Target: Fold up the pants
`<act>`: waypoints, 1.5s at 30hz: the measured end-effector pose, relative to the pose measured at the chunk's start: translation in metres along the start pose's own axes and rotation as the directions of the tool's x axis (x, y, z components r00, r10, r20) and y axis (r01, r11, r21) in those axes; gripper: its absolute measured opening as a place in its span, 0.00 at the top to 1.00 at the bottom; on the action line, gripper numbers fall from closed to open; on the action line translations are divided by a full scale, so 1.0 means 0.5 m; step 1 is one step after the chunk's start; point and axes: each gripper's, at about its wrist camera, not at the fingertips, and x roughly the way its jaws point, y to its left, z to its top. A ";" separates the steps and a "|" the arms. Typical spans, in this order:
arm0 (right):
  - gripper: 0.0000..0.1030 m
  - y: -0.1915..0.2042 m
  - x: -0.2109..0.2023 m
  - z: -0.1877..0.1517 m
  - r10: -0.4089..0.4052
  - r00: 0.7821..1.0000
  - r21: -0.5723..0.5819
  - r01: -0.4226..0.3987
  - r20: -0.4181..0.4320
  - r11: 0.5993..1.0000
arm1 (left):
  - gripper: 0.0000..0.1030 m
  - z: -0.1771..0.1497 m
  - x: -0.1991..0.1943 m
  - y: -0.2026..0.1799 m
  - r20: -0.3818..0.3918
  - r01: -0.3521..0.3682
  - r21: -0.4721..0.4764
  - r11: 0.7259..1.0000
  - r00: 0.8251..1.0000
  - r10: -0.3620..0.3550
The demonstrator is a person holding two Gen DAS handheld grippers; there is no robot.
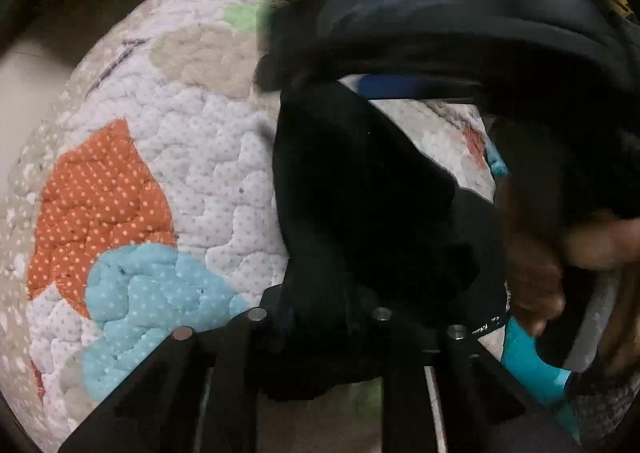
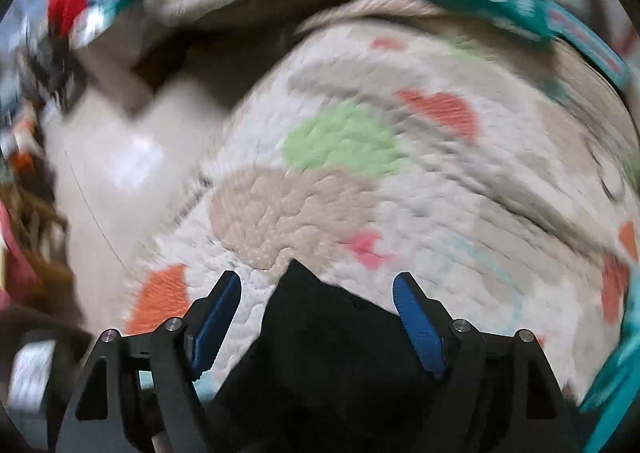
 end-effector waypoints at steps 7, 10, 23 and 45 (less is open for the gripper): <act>0.85 0.031 0.051 0.004 -0.045 0.995 -0.014 0.044 -0.093 0.999 | 0.88 0.017 -0.022 0.031 -0.026 0.026 -0.124 0.992 0.999 -0.029; 0.85 0.039 0.047 0.030 -0.020 0.996 0.011 0.021 -0.084 1.000 | 0.88 0.027 -0.053 0.058 0.004 0.010 -0.164 0.986 1.000 -0.010; 0.53 0.168 0.074 0.166 0.115 0.993 -0.002 -0.115 -0.006 0.993 | 0.77 0.040 -0.170 0.238 0.099 0.004 -0.439 0.898 0.994 0.044; 0.82 0.036 0.016 -0.137 0.285 0.943 0.399 -0.332 0.174 0.855 | 0.68 0.058 -0.220 0.220 0.224 -0.045 -0.421 0.906 0.963 0.152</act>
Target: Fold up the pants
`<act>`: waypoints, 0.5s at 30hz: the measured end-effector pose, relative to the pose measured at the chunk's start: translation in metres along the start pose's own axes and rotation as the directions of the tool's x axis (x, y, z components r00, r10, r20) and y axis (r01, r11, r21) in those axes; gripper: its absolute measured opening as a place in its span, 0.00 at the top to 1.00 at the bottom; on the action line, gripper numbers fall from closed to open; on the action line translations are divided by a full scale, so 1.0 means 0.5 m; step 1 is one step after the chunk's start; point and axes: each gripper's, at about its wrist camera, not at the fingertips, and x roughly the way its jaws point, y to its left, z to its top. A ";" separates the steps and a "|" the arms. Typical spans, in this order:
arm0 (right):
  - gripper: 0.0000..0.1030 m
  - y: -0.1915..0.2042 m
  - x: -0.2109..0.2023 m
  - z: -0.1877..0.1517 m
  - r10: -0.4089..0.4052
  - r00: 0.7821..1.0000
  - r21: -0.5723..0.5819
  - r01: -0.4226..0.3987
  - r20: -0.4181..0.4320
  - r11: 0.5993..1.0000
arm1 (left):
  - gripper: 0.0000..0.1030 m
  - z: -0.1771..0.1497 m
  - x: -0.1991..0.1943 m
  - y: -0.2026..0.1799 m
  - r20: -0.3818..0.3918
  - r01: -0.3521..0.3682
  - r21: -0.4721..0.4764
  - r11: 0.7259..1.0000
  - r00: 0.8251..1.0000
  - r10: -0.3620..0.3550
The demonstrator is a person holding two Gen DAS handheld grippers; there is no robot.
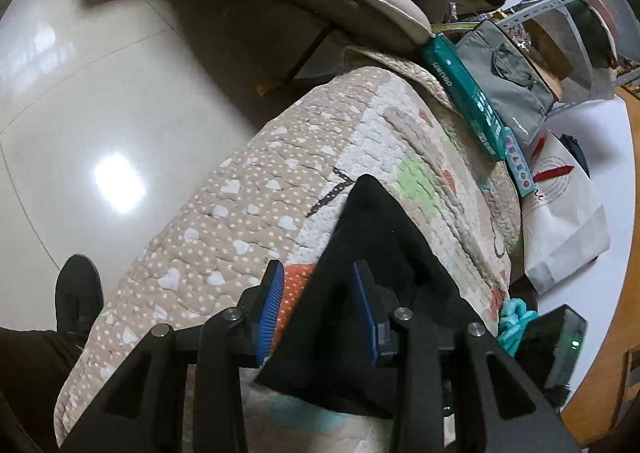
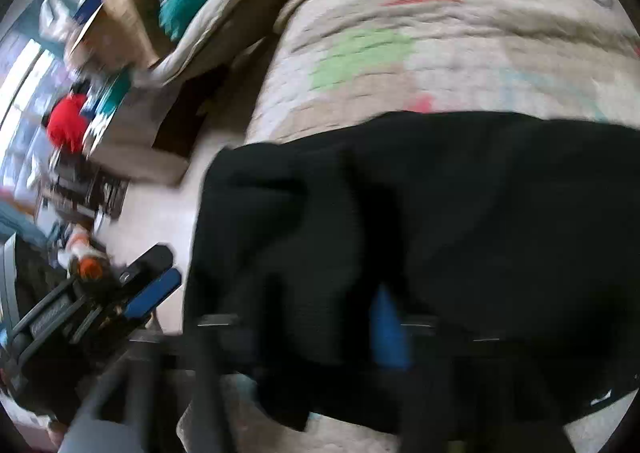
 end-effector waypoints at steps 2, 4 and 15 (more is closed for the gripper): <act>0.84 0.007 -0.015 0.003 0.003 1.000 0.008 -0.004 0.026 1.000 | 0.68 0.000 0.006 0.001 -0.010 -0.001 -0.003 1.000 1.000 0.001; 0.85 0.004 -0.032 0.003 -0.001 0.999 0.016 0.000 0.053 1.000 | 0.68 -0.001 0.009 0.000 -0.016 0.001 0.001 1.000 1.000 -0.001; 0.85 -0.118 -0.093 -0.017 -0.078 0.992 0.172 0.060 0.100 0.983 | 0.66 -0.031 0.035 -0.017 -0.043 -0.024 0.067 0.997 0.999 0.027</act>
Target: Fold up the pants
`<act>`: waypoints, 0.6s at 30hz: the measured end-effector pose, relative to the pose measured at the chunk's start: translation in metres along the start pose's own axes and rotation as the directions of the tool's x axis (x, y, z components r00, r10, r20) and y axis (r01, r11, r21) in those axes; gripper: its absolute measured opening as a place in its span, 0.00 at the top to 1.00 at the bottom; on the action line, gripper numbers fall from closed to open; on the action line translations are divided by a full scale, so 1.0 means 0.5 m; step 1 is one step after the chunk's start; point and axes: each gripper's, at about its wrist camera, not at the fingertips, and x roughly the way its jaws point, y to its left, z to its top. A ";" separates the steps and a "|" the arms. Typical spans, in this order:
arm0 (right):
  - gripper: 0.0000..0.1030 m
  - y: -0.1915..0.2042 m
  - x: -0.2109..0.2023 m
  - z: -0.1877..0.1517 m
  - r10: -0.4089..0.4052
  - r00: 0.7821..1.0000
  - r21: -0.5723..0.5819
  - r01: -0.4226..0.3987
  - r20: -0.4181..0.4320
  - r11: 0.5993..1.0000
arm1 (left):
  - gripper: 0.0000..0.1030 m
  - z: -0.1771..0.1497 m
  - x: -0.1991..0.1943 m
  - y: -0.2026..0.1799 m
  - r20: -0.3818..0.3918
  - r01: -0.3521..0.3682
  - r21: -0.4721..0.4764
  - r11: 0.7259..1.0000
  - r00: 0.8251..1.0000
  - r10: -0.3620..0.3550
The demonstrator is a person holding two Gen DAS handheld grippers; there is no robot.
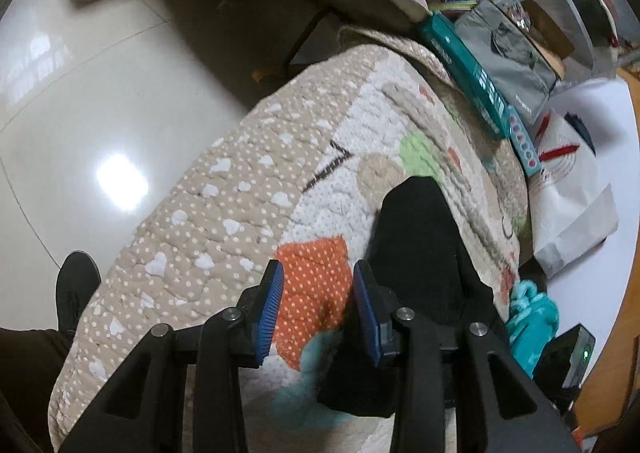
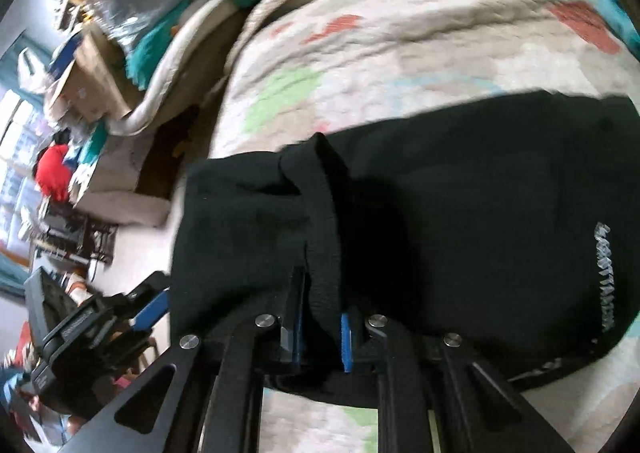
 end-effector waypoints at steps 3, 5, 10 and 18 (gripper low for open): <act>0.68 -0.019 0.008 0.001 -0.048 0.999 0.021 0.048 0.002 0.999 | 0.64 -0.015 0.021 -0.017 -0.028 -0.031 0.062 0.998 0.999 0.033; 0.51 -0.018 -0.002 0.007 -0.089 0.996 0.030 0.088 0.021 0.996 | 0.63 -0.026 0.036 -0.023 -0.047 -0.062 0.092 0.994 0.997 0.067; 0.48 0.019 -0.081 0.012 -0.103 0.983 -0.049 0.112 0.153 0.993 | 0.62 -0.033 0.043 -0.034 -0.035 -0.118 0.147 0.982 0.992 0.124; 0.46 0.080 -0.040 -0.075 -0.049 0.999 -0.241 0.052 0.016 0.969 | 0.62 -0.023 0.047 -0.018 -0.060 -0.092 0.101 0.991 0.993 0.099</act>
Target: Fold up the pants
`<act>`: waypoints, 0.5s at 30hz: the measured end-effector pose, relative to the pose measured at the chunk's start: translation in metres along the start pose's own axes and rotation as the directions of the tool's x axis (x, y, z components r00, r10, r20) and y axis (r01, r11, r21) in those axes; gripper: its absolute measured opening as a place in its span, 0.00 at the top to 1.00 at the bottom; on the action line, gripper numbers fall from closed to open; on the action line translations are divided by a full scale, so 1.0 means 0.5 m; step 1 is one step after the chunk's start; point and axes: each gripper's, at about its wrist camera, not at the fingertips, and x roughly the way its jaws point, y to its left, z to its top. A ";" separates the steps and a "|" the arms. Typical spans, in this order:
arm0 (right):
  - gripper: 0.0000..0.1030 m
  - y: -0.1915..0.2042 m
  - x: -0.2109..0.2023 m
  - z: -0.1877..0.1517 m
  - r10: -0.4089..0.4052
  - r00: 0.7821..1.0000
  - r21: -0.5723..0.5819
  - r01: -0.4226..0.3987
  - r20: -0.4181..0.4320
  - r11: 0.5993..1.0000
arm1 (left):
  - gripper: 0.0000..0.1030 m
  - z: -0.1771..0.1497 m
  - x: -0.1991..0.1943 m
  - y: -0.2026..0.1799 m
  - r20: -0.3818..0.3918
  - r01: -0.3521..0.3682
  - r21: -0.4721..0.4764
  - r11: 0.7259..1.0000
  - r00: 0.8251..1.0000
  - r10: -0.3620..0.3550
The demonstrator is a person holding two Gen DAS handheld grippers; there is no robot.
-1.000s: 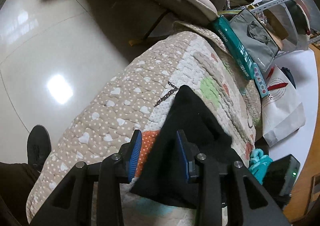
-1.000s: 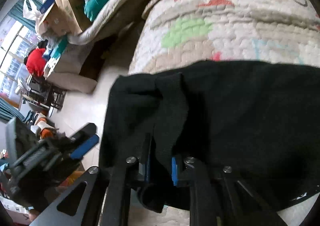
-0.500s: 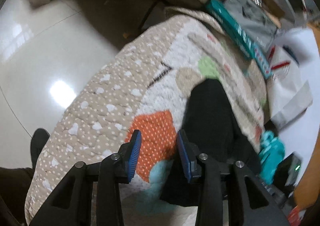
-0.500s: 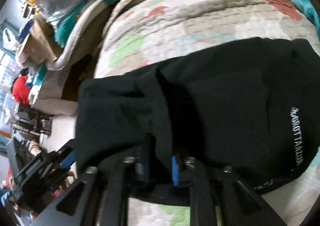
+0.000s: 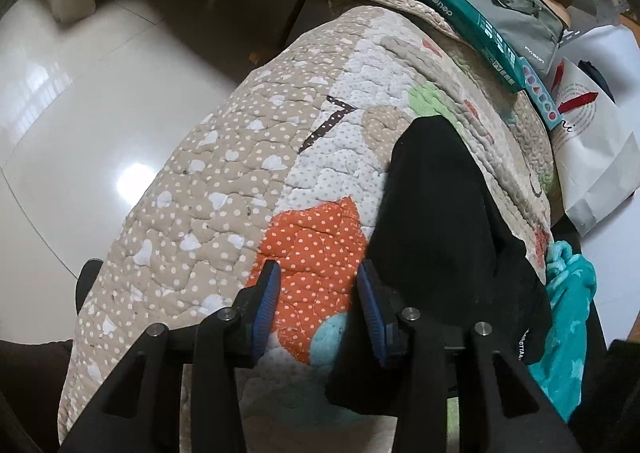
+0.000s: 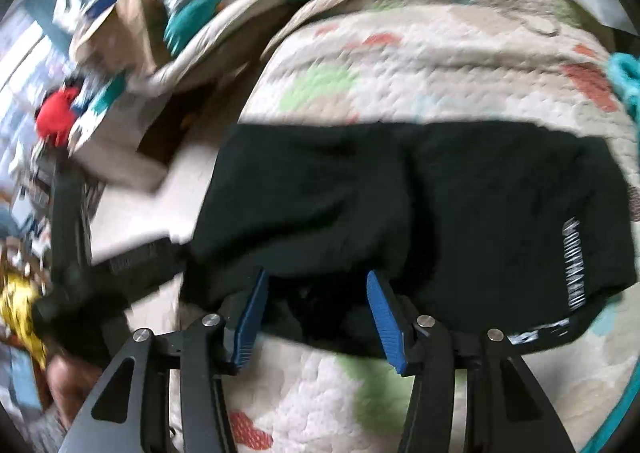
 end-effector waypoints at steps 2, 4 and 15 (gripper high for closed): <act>0.53 0.006 0.020 -0.018 0.006 1.000 -0.027 -0.006 -0.018 1.000 | 0.62 -0.001 0.000 -0.002 0.004 -0.001 0.006 1.000 1.000 0.001; 0.91 0.018 0.035 -0.019 -0.014 1.000 -0.052 0.012 -0.028 0.999 | 0.62 -0.002 0.000 -0.003 0.006 -0.004 0.014 1.000 1.000 0.004; 0.74 -0.093 -0.025 -0.024 -0.230 0.972 0.114 0.233 -0.036 0.966 | 0.62 -0.013 0.000 -0.017 0.009 -0.061 0.059 0.996 0.998 0.060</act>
